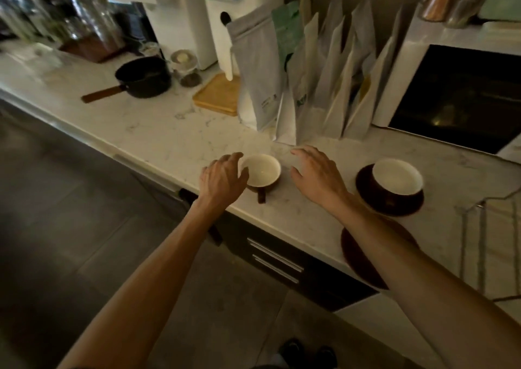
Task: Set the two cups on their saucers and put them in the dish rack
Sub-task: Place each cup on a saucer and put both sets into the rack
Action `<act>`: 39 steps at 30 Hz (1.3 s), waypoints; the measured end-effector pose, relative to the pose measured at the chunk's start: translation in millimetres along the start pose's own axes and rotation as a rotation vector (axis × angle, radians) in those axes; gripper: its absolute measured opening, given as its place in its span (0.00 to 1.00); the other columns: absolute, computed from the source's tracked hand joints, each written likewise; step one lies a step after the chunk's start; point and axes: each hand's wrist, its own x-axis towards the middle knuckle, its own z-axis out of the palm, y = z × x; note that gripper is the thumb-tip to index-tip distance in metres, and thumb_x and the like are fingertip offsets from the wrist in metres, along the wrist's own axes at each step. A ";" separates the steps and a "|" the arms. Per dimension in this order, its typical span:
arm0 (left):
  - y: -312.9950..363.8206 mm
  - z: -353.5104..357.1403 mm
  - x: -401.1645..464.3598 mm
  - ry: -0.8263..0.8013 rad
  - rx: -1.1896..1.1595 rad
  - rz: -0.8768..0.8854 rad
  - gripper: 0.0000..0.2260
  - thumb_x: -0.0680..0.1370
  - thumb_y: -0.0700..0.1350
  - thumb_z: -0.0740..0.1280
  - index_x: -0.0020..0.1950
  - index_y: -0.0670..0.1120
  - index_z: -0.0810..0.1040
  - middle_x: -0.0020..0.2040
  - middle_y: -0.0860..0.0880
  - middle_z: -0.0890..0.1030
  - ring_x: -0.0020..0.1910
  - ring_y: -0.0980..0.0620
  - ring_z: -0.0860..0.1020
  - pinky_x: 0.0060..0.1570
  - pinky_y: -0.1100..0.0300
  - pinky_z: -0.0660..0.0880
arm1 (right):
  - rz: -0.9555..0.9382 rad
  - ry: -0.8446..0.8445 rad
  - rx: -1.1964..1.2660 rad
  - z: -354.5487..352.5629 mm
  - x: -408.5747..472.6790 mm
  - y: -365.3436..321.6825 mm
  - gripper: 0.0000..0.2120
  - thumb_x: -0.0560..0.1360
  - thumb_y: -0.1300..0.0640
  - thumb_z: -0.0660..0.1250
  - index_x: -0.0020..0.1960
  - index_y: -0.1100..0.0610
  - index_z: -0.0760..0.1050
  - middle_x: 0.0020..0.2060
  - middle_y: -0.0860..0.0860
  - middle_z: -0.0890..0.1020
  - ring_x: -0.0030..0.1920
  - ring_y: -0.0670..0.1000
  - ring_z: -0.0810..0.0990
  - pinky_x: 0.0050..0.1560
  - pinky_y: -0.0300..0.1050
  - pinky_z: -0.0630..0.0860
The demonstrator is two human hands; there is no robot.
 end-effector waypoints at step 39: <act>13.4 49.6 18.8 -0.323 -1.104 -0.475 0.20 0.80 0.48 0.64 0.72 0.49 0.67 0.54 0.48 0.74 0.49 0.44 0.82 0.34 0.59 0.82 | 0.580 -0.134 0.712 33.3 1.9 -3.9 0.20 0.79 0.60 0.62 0.70 0.57 0.67 0.59 0.59 0.79 0.47 0.58 0.85 0.41 0.53 0.85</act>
